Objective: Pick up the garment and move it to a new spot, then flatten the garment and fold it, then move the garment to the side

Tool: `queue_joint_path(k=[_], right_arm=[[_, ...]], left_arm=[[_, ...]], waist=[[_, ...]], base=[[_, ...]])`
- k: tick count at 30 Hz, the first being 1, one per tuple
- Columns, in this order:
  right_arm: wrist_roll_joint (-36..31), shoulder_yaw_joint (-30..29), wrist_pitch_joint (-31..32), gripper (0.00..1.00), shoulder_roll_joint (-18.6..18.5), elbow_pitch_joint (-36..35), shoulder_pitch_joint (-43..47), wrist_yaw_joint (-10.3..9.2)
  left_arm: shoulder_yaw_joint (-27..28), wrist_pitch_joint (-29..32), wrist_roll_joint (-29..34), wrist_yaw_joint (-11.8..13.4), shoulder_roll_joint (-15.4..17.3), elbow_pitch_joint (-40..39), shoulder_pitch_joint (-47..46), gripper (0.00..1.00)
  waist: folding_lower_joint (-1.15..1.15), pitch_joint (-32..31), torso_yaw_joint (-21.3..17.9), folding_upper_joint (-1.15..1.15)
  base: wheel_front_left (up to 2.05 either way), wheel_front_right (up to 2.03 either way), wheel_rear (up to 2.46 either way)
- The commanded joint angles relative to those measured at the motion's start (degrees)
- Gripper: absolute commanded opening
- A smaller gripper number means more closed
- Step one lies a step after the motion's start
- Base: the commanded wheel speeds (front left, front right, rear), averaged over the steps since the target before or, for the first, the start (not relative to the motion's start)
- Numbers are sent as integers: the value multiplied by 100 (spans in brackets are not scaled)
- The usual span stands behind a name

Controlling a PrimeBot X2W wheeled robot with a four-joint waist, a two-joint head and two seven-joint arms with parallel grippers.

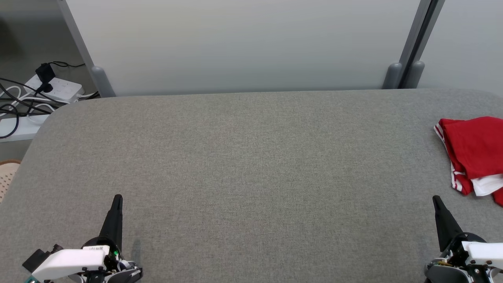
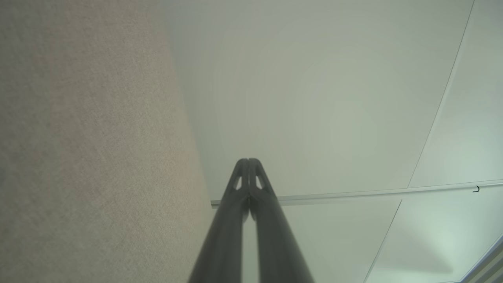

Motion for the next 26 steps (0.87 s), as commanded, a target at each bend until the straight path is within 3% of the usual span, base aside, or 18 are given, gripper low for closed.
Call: queue_joint_path(k=[1,26], right_arm=[[-26,84,70,0,-66,-154,-256,26],[-33,75,77,0,-60,-153,-257,26]], left_arm=[[190,36,-25,-47,61,-128,-304,0],[189,36,-26,-47,61,-129,-304,0]], waist=[[0,0,0,0],[0,0,0,0]], base=[[0,0,0],[0,0,0]])
